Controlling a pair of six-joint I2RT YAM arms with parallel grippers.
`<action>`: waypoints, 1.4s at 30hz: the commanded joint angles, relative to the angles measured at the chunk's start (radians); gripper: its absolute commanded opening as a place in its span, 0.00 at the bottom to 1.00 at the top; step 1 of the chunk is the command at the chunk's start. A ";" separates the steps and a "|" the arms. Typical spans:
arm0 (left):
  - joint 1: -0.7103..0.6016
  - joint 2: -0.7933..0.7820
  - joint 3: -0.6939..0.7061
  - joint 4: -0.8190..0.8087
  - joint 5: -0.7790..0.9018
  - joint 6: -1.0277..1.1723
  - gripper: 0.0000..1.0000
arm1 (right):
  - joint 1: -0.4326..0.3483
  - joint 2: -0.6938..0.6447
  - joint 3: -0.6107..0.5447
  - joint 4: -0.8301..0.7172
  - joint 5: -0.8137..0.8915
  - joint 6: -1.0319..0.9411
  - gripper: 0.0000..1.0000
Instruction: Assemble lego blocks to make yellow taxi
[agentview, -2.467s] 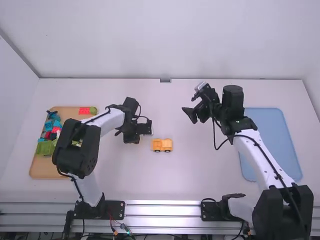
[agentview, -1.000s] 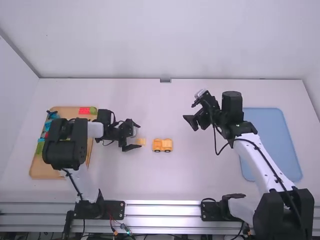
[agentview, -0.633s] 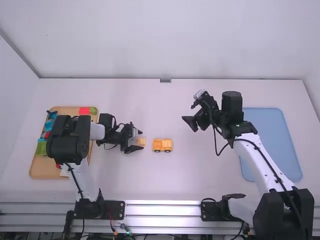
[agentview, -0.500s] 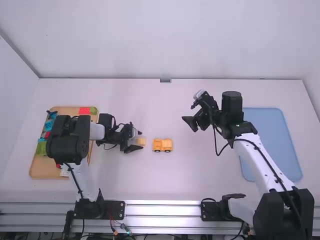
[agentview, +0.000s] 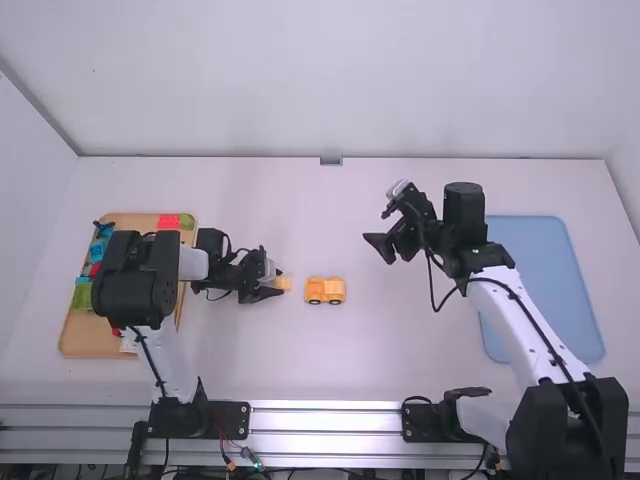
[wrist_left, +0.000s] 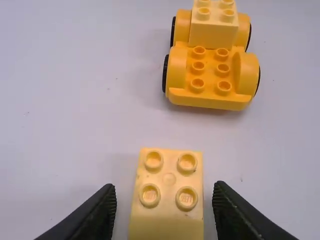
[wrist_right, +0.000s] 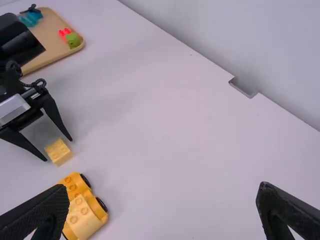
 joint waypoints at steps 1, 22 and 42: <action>0.003 0.011 -0.020 0.002 0.005 0.004 0.47 | 0.000 -0.009 -0.008 0.000 -0.023 -0.002 0.99; -0.002 -0.008 0.032 -0.074 0.019 0.005 0.22 | -0.002 -0.009 -0.008 -0.006 0.056 0.040 0.99; -0.119 -0.193 0.085 -0.275 0.011 0.070 0.12 | 0.012 0.315 -0.344 0.544 -0.317 -0.309 0.99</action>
